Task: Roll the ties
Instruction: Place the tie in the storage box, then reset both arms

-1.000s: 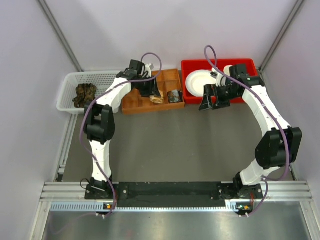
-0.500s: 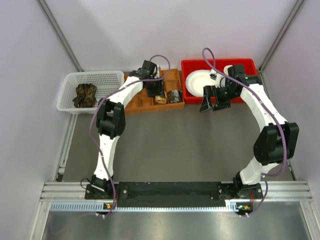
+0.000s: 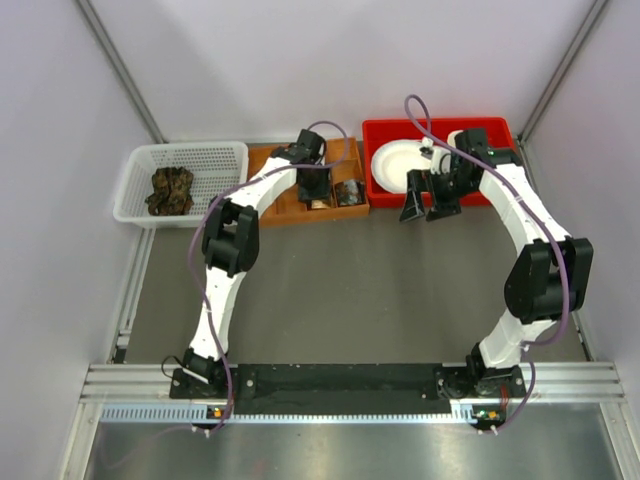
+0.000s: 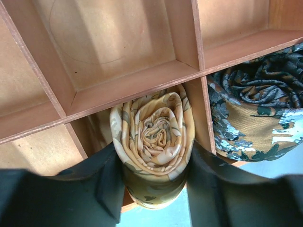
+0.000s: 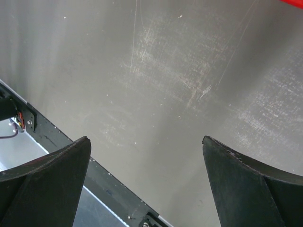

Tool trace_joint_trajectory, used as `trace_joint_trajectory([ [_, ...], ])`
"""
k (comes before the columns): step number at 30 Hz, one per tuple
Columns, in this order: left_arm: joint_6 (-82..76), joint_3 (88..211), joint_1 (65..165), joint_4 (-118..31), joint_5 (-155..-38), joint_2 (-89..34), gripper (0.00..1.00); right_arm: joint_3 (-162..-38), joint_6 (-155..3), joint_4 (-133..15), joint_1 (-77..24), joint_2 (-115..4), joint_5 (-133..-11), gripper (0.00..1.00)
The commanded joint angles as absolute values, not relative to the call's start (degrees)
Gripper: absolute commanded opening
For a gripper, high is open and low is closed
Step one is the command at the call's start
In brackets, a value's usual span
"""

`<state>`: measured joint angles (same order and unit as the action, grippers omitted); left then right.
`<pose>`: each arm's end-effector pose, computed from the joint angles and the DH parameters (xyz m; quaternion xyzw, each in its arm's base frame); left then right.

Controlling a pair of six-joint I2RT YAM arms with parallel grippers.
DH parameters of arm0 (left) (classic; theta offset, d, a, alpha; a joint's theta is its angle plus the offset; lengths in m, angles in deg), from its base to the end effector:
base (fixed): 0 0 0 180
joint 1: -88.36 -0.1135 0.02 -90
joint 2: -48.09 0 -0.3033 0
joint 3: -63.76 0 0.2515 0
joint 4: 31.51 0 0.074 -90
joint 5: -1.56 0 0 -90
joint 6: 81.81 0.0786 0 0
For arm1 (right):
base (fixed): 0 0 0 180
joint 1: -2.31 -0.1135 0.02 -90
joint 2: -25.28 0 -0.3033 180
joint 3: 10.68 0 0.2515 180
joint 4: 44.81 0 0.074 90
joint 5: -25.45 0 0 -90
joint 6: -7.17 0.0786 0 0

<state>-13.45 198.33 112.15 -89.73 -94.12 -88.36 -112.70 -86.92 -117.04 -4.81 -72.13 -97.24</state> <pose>0.5157 -0.2359 0.1823 0.0309 0.9646 -0.1437 0.2192 0.3551 0.0871 0.3049 -0.1463 0.9315 0.2809 0.1789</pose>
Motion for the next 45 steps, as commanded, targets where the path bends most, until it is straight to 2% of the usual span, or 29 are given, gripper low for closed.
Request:
trace_joint_trajectory([
  [1,-13.7,200.5,112.6,-90.3,-92.1,-87.6,0.56,-116.1,-87.4,-116.3,-4.3,-72.7,-98.7,0.99],
  [10,-12.8,201.4,112.7,-90.7,-90.6,-85.4,0.77,-116.1,-87.2,-116.2,-4.3,-72.8,-99.9,0.99],
  [18,-11.6,202.3,112.7,-91.4,-89.9,-83.9,0.84,-116.0,-87.0,-116.1,-4.3,-72.9,-100.8,0.99],
  [24,-9.6,203.9,112.7,-92.8,-89.0,-82.3,0.98,-116.7,-87.1,-115.8,-4.2,-72.7,-101.2,0.99],
  [32,-1.1,201.3,112.5,-92.7,-81.1,-74.7,0.99,-124.2,-92.0,-117.2,-3.7,-73.6,-95.4,0.99],
  [38,7.7,196.2,112.2,-89.7,-83.0,-65.0,0.99,-130.8,-86.6,-114.1,-1.2,-73.3,-85.9,0.99],
  [41,10.9,193.5,111.0,-90.3,-84.4,-60.6,0.99,-131.8,-85.9,-115.8,2.0,-73.8,-94.8,0.99],
  [45,8.4,187.3,106.5,-92.3,-88.1,-54.8,0.99,-124.9,-90.1,-116.4,3.4,-70.4,-94.9,0.99],
])
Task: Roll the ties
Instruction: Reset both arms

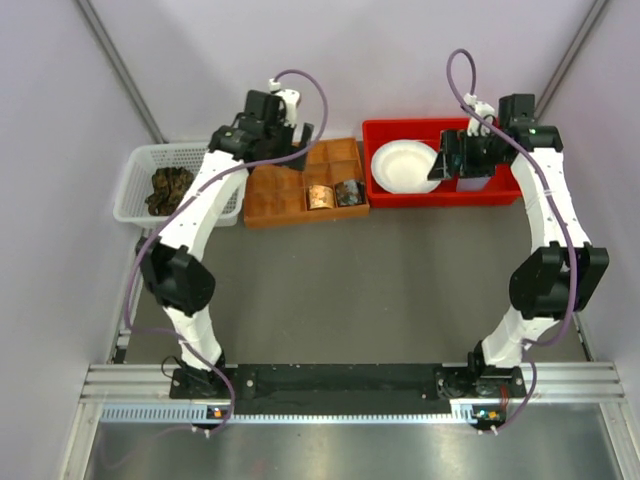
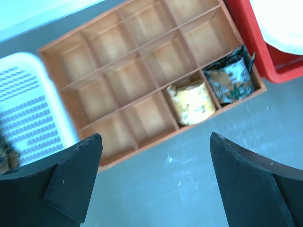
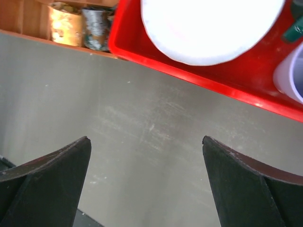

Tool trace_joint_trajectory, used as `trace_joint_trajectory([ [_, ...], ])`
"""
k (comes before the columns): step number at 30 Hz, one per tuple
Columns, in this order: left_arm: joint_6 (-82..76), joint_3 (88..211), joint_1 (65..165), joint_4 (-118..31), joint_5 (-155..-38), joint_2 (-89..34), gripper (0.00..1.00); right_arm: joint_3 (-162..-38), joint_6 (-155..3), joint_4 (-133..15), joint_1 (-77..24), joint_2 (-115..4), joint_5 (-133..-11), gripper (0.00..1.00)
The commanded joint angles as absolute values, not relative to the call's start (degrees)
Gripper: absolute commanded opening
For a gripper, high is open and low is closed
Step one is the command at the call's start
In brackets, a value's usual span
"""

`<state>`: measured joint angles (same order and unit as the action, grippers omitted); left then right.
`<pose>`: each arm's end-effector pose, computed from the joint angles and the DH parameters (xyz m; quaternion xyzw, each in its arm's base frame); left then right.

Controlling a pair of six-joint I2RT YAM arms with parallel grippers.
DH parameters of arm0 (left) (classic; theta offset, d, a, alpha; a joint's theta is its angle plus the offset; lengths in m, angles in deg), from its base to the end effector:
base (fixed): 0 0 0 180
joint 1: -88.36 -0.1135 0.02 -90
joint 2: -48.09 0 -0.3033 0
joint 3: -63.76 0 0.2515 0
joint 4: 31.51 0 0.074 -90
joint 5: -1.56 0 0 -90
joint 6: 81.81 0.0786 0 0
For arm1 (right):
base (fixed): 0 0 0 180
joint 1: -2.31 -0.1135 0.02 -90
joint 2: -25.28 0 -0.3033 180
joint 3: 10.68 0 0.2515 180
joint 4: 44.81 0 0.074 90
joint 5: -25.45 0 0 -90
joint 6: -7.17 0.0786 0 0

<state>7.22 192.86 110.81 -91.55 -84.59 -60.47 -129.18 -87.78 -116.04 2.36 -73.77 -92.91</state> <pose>0.4361 -0.1745 0.3923 0.1544 0.8908 -0.0568 0.4236 0.3935 0.0370 0.3843 -0.1193 0.9118 0.2174 0.3272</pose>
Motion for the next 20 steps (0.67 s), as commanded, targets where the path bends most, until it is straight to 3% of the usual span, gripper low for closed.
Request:
trace_joint_trajectory([
  [1,7.8,185.2,105.5,-92.4,-88.2,-53.7,0.99,-123.4,-90.7,-116.9,3.4,-69.0,-94.4,0.99],
  [11,7.1,146.0,100.5,-85.8,-89.0,-31.4,0.99,-95.3,-99.4,-116.3,4.2,-53.8,-84.8,0.99],
  [20,4.7,136.7,100.4,-89.0,-89.9,-19.0,0.99,-89.8,-98.4,-114.9,4.2,-48.3,-87.5,0.99],
])
